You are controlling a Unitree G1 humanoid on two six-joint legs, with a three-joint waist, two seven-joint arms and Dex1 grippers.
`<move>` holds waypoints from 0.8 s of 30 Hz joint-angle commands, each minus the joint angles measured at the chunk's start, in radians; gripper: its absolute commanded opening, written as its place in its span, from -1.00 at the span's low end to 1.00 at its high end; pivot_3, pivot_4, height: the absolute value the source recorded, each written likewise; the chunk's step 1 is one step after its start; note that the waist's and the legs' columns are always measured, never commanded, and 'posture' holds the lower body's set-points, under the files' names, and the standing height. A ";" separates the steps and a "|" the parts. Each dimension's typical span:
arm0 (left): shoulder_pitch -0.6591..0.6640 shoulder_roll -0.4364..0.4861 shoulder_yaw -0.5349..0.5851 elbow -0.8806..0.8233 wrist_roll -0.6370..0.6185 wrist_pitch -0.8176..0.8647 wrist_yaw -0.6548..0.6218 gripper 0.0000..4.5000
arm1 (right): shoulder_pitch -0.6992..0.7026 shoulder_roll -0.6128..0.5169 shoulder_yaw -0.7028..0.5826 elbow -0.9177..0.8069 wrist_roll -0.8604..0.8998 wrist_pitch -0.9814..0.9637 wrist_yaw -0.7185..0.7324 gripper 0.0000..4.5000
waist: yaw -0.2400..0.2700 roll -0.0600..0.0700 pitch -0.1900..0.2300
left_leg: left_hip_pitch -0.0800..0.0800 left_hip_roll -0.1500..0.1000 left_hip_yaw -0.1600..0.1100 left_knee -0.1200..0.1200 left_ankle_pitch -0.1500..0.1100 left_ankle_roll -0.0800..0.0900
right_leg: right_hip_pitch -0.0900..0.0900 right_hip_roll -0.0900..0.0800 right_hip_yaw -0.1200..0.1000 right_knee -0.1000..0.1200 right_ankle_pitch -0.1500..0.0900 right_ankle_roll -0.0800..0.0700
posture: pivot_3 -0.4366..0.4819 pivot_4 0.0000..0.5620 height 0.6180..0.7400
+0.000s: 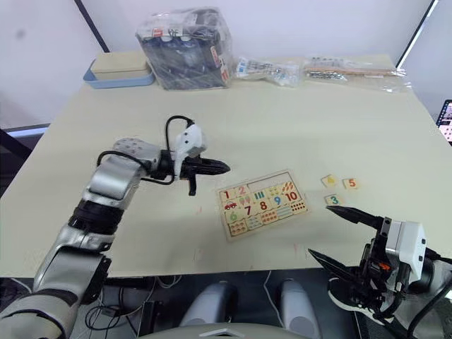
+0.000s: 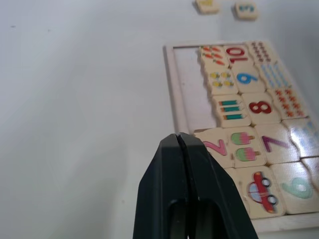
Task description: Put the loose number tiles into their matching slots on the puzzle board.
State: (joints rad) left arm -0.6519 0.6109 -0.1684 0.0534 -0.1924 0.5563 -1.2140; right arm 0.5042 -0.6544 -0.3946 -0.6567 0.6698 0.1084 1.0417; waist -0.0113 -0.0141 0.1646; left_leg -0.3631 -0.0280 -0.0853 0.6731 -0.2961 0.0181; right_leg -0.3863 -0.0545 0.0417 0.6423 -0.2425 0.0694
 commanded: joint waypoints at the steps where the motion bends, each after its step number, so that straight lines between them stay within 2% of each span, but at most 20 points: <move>1: 0.090 0.037 0.111 -0.160 -0.102 0.069 0.034 -0.98 | -0.013 -0.014 -0.007 0.013 0.033 0.020 0.006 1.00 | 0.000 0.000 0.000 | 0.000 0.000 0.000 0.000 0.000 0.000 | 0.000 0.000 0.000 0.000 0.000 0.000 | -0.05 -0.47 1.00; 4: 0.233 0.015 0.250 -0.238 -0.201 0.057 0.090 -0.98 | -0.015 -0.031 -0.018 0.041 0.044 0.065 -0.007 1.00 | 0.002 0.000 0.000 | 0.000 0.001 0.000 0.000 0.000 0.000 | 0.000 -0.001 0.000 0.000 0.000 0.000 | -0.05 -0.47 1.00; 9: 0.383 0.050 0.337 -0.355 -0.285 0.111 0.135 -0.98 | -0.006 -0.041 -0.061 0.110 0.059 0.064 0.037 1.00 | 0.010 0.000 0.000 | 0.000 0.002 0.001 -0.001 0.000 0.000 | 0.000 -0.002 -0.001 -0.001 0.000 -0.001 | -0.05 -0.47 1.00; 13: 0.500 0.052 0.397 -0.395 -0.334 0.082 0.144 -0.98 | 0.004 -0.044 -0.105 0.174 0.061 0.059 0.061 1.00 | 0.013 0.001 -0.001 | 0.001 0.002 0.002 -0.001 0.000 0.000 | 0.000 -0.003 0.000 -0.001 0.000 -0.001 | -0.05 -0.47 1.00; 16: 0.571 0.043 0.423 -0.420 -0.374 0.069 0.153 -0.59 | 0.000 -0.059 -0.148 0.241 0.062 0.053 0.099 1.00 | 0.016 0.001 -0.001 | 0.001 0.002 0.003 -0.001 0.000 0.000 | 0.000 -0.007 0.000 -0.001 0.000 -0.001 | -0.05 -0.47 1.00; 19: 0.628 0.043 0.431 -0.404 -0.374 0.027 0.152 -0.03 | -0.009 -0.074 -0.178 0.303 0.063 0.053 0.132 1.00 | 0.022 0.001 -0.001 | 0.001 0.002 0.003 -0.001 0.000 0.000 | 0.000 -0.008 0.000 -0.001 0.000 -0.001 | -0.05 -0.47 1.00; 23: 0.681 0.040 0.418 -0.400 -0.367 -0.020 0.160 0.88 | -0.020 -0.084 -0.207 0.374 0.050 0.038 0.169 1.00 | 0.024 0.001 -0.001 | 0.002 0.002 0.004 -0.001 0.000 0.000 | 0.000 -0.007 0.000 -0.001 -0.002 -0.004 | -0.05 -0.47 1.00; 24: 0.691 0.043 0.420 -0.392 -0.366 -0.031 0.157 0.98 | -0.022 -0.084 -0.208 0.378 0.048 0.041 0.168 1.00 | 0.025 0.001 -0.001 | 0.001 0.002 0.004 -0.001 0.000 0.000 | 0.000 -0.007 0.000 -0.001 -0.002 -0.004 | -0.05 -0.47 1.00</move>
State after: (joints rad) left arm 0.0264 0.6485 0.2325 -0.3218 -0.5515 0.5633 -1.0581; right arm 0.4889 -0.7282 -0.5653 -0.2904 0.7126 0.1674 1.1949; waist 0.0134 -0.0133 0.1638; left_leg -0.3617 -0.0257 -0.0816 0.6723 -0.2962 0.0178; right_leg -0.3858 -0.0620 0.0416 0.6407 -0.2443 0.0650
